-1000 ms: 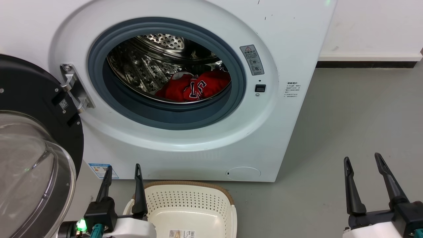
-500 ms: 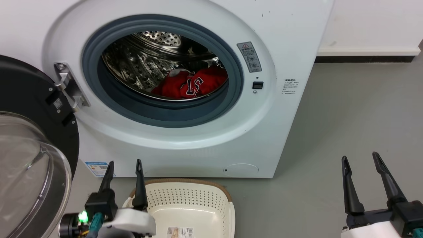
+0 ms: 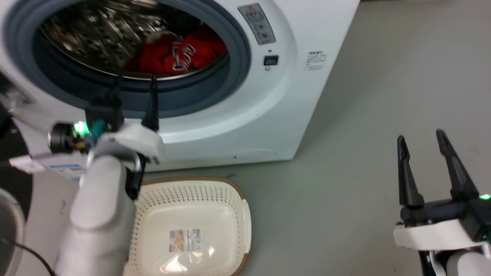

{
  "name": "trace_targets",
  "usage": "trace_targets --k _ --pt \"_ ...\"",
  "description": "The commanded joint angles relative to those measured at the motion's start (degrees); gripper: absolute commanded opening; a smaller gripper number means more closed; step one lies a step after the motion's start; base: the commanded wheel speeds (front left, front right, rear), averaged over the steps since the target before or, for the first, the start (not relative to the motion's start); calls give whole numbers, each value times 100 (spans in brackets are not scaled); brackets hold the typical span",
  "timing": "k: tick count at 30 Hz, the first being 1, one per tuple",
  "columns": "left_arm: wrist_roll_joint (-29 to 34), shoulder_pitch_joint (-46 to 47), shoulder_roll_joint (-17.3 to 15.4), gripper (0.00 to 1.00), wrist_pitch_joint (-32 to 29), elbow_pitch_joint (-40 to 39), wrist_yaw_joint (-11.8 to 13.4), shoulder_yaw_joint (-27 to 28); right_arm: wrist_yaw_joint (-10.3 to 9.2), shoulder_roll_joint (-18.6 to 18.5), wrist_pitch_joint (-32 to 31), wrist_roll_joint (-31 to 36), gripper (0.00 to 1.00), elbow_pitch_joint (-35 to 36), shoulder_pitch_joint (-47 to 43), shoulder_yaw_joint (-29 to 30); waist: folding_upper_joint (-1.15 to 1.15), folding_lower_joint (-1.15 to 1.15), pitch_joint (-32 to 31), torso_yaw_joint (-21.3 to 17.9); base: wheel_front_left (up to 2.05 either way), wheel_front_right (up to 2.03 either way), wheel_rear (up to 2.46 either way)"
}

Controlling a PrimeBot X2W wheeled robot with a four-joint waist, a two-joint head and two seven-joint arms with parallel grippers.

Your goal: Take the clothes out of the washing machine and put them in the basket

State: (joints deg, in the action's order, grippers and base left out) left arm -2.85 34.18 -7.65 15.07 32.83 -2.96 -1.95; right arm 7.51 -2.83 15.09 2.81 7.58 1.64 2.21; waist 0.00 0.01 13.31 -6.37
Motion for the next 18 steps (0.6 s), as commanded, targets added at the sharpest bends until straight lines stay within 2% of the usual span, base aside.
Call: trace_targets --k 1,11,18 --pt "40 252 -95 100 16 136 -46 -27 -4 -8 12 -52 100 50 169 -12 0 -1 533 -357 0 0 0" --pt "219 2447 -768 100 -192 1715 -348 -359 -4 0 11 -527 100 86 799 -6 0 -1 1768 -975 0 0 0" --pt "240 3884 -1127 100 -888 2423 -434 -717 -4 1 11 -773 100 139 1159 19 0 -1 2443 -1172 0 0 0"
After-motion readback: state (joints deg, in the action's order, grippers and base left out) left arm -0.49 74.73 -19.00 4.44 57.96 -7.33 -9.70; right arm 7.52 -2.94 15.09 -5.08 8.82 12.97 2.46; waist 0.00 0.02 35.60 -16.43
